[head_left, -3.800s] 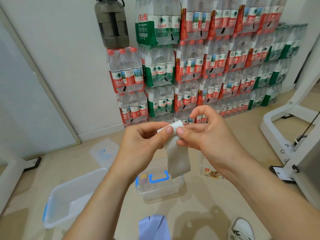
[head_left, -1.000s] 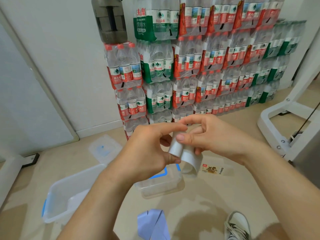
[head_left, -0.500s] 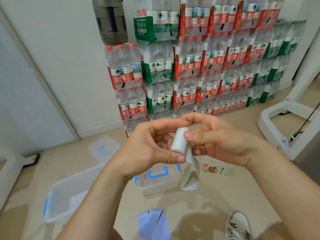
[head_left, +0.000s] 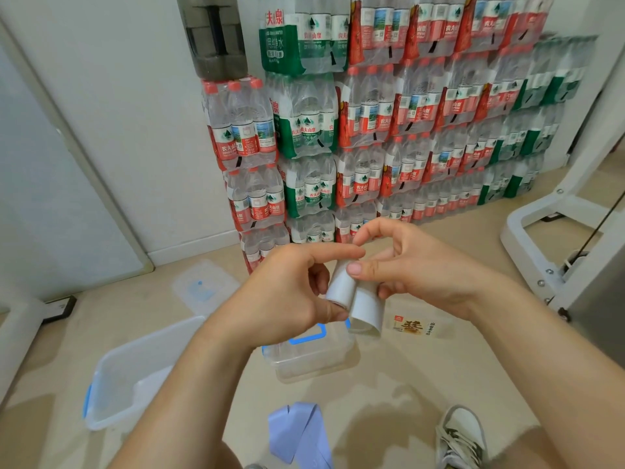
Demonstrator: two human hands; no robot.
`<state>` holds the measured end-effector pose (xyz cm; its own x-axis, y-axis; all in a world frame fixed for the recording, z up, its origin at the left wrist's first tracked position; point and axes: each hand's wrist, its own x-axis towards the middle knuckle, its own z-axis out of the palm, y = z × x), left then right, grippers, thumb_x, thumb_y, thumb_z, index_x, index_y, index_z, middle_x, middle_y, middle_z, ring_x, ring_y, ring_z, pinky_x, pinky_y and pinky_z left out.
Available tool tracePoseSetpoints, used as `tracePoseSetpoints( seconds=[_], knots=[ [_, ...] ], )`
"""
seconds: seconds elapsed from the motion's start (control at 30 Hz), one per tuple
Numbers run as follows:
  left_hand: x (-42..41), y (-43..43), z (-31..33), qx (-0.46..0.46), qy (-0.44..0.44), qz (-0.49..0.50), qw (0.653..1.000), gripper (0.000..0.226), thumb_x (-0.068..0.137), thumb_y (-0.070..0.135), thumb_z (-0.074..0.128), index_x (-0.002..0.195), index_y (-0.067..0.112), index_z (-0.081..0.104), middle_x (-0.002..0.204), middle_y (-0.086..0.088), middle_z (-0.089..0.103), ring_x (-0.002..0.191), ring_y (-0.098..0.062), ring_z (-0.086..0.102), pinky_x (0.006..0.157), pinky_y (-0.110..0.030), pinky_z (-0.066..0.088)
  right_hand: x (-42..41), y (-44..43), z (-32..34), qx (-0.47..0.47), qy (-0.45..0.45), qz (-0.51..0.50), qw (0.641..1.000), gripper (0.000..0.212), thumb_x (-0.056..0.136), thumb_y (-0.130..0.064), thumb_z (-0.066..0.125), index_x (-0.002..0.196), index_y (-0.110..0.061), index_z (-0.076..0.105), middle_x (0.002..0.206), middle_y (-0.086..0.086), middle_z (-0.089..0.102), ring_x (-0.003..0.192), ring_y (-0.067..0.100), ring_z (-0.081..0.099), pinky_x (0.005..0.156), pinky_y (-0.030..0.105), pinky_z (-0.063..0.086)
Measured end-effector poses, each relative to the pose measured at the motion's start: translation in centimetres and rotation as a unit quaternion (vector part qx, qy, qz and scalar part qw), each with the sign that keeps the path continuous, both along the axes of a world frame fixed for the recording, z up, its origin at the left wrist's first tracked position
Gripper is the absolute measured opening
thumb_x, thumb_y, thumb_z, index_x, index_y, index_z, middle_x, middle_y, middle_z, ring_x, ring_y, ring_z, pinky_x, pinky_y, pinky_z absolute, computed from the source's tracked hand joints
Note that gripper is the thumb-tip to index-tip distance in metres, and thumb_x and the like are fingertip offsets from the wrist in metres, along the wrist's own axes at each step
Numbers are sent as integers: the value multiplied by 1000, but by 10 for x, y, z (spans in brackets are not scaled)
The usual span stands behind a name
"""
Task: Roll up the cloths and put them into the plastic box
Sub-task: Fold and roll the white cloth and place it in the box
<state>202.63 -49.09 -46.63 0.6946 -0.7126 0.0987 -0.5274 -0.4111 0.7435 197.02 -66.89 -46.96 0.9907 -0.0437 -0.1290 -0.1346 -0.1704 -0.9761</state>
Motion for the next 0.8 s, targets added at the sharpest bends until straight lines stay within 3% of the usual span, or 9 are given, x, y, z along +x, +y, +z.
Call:
tracePoseSetpoints(
  seconds=[0.13,0.23,0.3,0.37,0.43,0.63,0.8],
  knots=[
    [-1,-2,0,9,-50,-8,999,71,62,7,83,120,41,60,72,11,56,68,-15,50,72,-37,50,1,5,-1,-16,-6,-18,1000,34,76,-20,77,103,-18,56,87,25,67,72,19,58,63,32,44],
    [-2,-2,0,1,-43,-13,999,72,64,5,82,123,40,59,77,14,57,69,-13,49,70,-30,50,0,7,-1,1,-29,-14,999,38,72,-22,79,102,-17,55,81,17,71,66,15,58,59,28,42],
    [0,1,0,-48,46,-35,997,78,64,1,82,124,45,56,88,13,62,74,-17,51,69,-26,51,0,4,1,64,-36,-6,997,38,70,-19,76,100,-17,52,74,10,71,64,16,59,59,27,43],
    [2,4,0,-127,147,-62,979,78,62,0,81,122,44,58,111,6,67,91,-35,53,80,-41,54,0,0,3,130,-44,5,991,38,71,-14,77,100,-16,52,73,9,71,66,17,63,61,28,46],
    [3,4,0,-185,197,-80,959,71,60,6,82,119,39,62,121,-14,62,101,-41,53,90,-53,50,0,-2,4,170,-48,21,984,34,73,-11,73,101,-17,54,73,10,70,67,18,64,61,27,48],
    [0,-2,-2,-285,243,-82,924,70,48,22,90,115,24,68,118,-8,68,114,-40,58,96,-50,48,-1,2,5,207,-47,48,976,37,74,-13,67,108,-15,54,88,20,62,73,22,60,58,24,51],
    [4,1,-3,-266,232,-84,932,75,45,28,90,116,19,68,114,-13,70,112,-48,56,94,-54,47,-4,1,5,133,-30,80,987,42,79,-27,68,117,-13,55,91,16,65,65,15,57,53,22,47]
  ],
)
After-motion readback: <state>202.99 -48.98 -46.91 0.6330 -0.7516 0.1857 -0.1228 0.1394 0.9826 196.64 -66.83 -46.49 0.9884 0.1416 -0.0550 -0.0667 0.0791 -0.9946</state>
